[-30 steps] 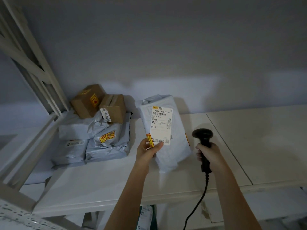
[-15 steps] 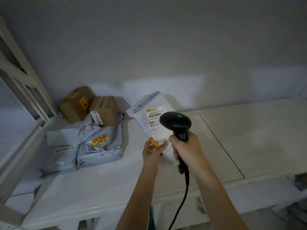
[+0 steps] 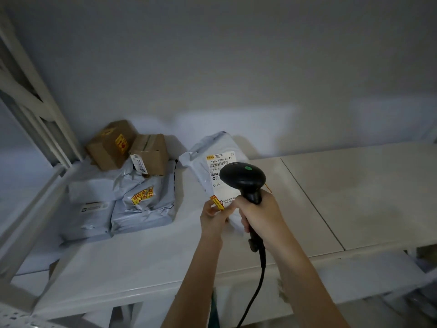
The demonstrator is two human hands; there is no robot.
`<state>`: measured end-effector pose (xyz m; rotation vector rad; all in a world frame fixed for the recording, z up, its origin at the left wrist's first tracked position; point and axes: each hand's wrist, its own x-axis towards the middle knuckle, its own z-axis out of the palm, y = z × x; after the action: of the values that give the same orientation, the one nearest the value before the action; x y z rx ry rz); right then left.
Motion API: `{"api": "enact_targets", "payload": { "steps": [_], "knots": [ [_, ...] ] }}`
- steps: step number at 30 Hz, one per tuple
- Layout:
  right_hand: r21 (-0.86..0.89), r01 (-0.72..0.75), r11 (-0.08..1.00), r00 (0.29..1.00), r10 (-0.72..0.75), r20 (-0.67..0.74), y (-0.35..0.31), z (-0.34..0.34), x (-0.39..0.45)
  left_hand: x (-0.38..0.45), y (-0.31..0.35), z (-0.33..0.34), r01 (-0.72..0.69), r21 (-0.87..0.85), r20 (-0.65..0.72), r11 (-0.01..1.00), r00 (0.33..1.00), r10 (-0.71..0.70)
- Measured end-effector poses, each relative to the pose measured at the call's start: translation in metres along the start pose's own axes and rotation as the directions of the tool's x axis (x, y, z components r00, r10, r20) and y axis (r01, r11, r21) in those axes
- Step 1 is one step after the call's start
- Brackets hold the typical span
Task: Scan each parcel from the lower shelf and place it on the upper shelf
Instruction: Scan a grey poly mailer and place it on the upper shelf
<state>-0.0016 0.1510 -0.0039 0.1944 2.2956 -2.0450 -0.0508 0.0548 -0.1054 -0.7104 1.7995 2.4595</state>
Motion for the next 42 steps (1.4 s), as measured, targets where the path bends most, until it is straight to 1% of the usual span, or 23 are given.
{"api": "enact_targets", "payload": {
  "steps": [3,5,8,10,13,16,18,21,24,28,30,31,32,33,34,35,36,37,38,39,40,42],
  "knots": [
    [-0.013,0.028,1.000,0.999,-0.029,-0.020,0.001,-0.007,0.003,-0.002,0.002,-0.004,0.003,-0.038,-0.019,0.999,1.000,-0.004],
    [-0.017,0.027,0.999,0.997,-0.028,-0.071,0.003,-0.015,0.009,-0.004,0.006,-0.010,0.009,-0.078,-0.027,0.997,1.000,-0.011],
    [-0.019,-0.037,0.999,0.987,0.033,-0.159,0.014,-0.033,0.034,-0.008,0.016,-0.023,0.014,-0.099,-0.050,0.995,0.999,-0.019],
    [-0.061,-0.110,0.992,0.977,0.097,-0.189,0.028,-0.043,0.055,-0.013,0.025,-0.032,-0.004,-0.085,-0.086,0.996,0.996,-0.004],
    [-0.055,-0.259,0.964,0.958,0.249,-0.142,0.045,-0.048,0.083,-0.022,0.044,-0.041,-0.073,-0.052,-0.159,0.996,0.985,0.064],
    [-0.018,-0.365,0.931,0.929,0.363,-0.072,0.062,-0.039,0.101,-0.030,0.058,-0.047,-0.127,-0.033,-0.176,0.991,0.977,0.120],
    [-0.038,-0.366,0.930,0.930,0.364,-0.044,0.071,-0.031,0.107,-0.034,0.065,-0.049,-0.157,-0.019,-0.181,0.987,0.972,0.151],
    [-0.148,-0.310,0.939,0.950,0.313,-0.002,0.079,-0.021,0.112,-0.040,0.073,-0.051,-0.188,0.002,-0.190,0.982,0.964,0.185],
    [-0.271,-0.309,0.912,0.948,0.319,-0.009,0.080,-0.015,0.117,-0.043,0.077,-0.052,-0.197,0.048,-0.210,0.979,0.956,0.203],
    [-0.332,-0.313,0.890,0.944,0.329,-0.007,0.087,-0.015,0.124,-0.043,0.080,-0.054,-0.180,0.064,-0.268,0.982,0.944,0.190],
    [-0.408,-0.255,0.877,0.960,0.280,0.000,0.088,-0.017,0.122,-0.044,0.082,-0.055,-0.170,0.059,-0.282,0.984,0.942,0.180],
    [-0.466,-0.202,0.861,0.976,0.217,-0.022,0.089,-0.020,0.120,-0.045,0.083,-0.055,-0.170,0.047,-0.287,0.984,0.942,0.177],
    [-0.496,-0.137,0.857,0.990,0.126,-0.056,0.087,-0.023,0.116,-0.047,0.084,-0.055,-0.173,0.031,-0.287,0.984,0.942,0.175],
    [-0.461,-0.048,0.886,0.997,0.015,-0.074,0.082,-0.026,0.110,-0.050,0.087,-0.055,-0.176,0.018,-0.285,0.984,0.943,0.174],
    [-0.336,0.058,0.940,0.996,-0.079,-0.048,0.072,-0.029,0.100,-0.053,0.089,-0.055,-0.183,0.010,-0.284,0.983,0.942,0.178],
    [-0.121,0.132,0.984,0.991,-0.128,0.038,0.060,-0.032,0.089,-0.056,0.090,-0.056,-0.187,0.002,-0.281,0.982,0.943,0.180],
    [0.116,0.146,0.982,0.970,-0.165,0.179,0.048,-0.034,0.077,-0.060,0.092,-0.057,-0.190,-0.012,-0.270,0.982,0.946,0.180],
    [0.284,0.113,0.952,0.924,-0.206,0.322,0.038,-0.035,0.067,-0.064,0.093,-0.057,-0.193,-0.023,-0.253,0.981,0.950,0.181],
    [0.355,0.108,0.929,0.870,-0.261,0.419,0.032,-0.036,0.057,-0.070,0.096,-0.057,-0.197,-0.025,-0.230,0.980,0.955,0.186],
    [0.346,0.156,0.925,0.820,-0.316,0.478,0.027,-0.038,0.046,-0.074,0.099,-0.057,-0.199,-0.022,-0.208,0.980,0.959,0.190],
    [0.309,0.222,0.925,0.788,-0.357,0.502,0.023,-0.037,0.035,-0.080,0.102,-0.057,-0.197,-0.023,-0.177,0.980,0.966,0.190],
    [0.264,0.312,0.913,0.768,-0.406,0.495,0.015,-0.034,0.011,-0.097,0.109,-0.060,-0.172,-0.025,-0.101,0.985,0.981,0.169]
  ]
}}
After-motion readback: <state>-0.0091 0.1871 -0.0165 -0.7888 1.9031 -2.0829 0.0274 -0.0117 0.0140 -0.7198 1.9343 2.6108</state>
